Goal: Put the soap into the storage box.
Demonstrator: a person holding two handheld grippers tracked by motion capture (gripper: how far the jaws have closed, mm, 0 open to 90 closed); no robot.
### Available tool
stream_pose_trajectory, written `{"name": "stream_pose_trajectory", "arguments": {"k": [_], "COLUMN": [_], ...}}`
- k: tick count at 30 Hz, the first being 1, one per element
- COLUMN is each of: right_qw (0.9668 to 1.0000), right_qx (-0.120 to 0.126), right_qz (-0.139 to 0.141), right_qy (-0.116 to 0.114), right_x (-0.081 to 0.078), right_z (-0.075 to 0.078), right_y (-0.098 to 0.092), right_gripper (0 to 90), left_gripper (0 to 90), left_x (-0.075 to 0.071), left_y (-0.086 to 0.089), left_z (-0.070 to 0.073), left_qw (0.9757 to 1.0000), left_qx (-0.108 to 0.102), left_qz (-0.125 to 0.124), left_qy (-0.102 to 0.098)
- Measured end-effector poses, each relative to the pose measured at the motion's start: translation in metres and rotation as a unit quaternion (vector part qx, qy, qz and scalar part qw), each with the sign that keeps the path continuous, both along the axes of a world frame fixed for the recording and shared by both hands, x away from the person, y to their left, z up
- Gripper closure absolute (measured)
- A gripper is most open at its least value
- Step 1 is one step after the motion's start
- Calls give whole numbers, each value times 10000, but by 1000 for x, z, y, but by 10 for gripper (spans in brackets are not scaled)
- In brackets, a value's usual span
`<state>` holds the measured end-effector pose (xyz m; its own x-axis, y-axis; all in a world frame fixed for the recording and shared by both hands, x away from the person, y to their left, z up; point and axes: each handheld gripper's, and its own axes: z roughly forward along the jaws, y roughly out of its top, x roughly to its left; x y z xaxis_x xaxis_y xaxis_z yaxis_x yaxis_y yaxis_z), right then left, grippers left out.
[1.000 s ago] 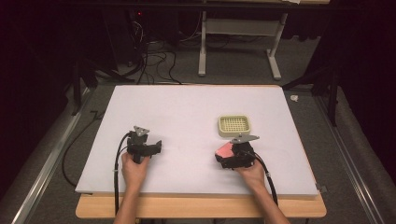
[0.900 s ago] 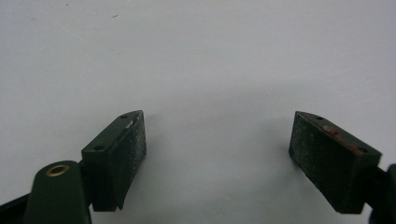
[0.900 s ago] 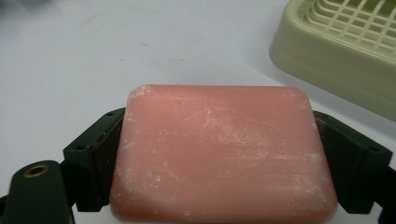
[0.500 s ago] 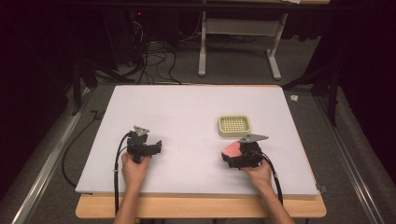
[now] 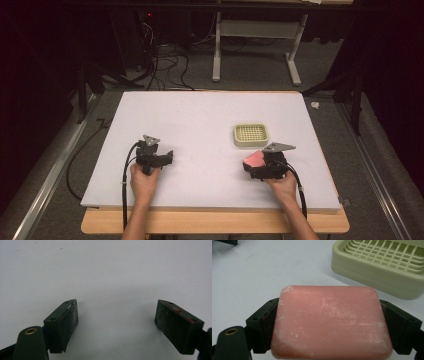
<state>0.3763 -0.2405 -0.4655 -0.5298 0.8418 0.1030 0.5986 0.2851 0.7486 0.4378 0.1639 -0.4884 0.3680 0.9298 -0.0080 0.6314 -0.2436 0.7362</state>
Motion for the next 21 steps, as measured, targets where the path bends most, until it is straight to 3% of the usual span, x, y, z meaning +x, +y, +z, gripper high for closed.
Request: {"name": "stream_pose_trajectory", "arguments": {"k": [21], "right_qw": [9991], "right_qx": [140], "right_qz": [-389], "right_qy": [-34], "right_x": [-6], "right_z": [1], "right_y": [-28], "right_gripper": [137], "left_gripper": [195], "left_x": [0], "left_y": [0], "left_z": [0], "left_qw": [10000], "left_qx": [2], "left_qz": [-1], "left_qy": [-2]}}
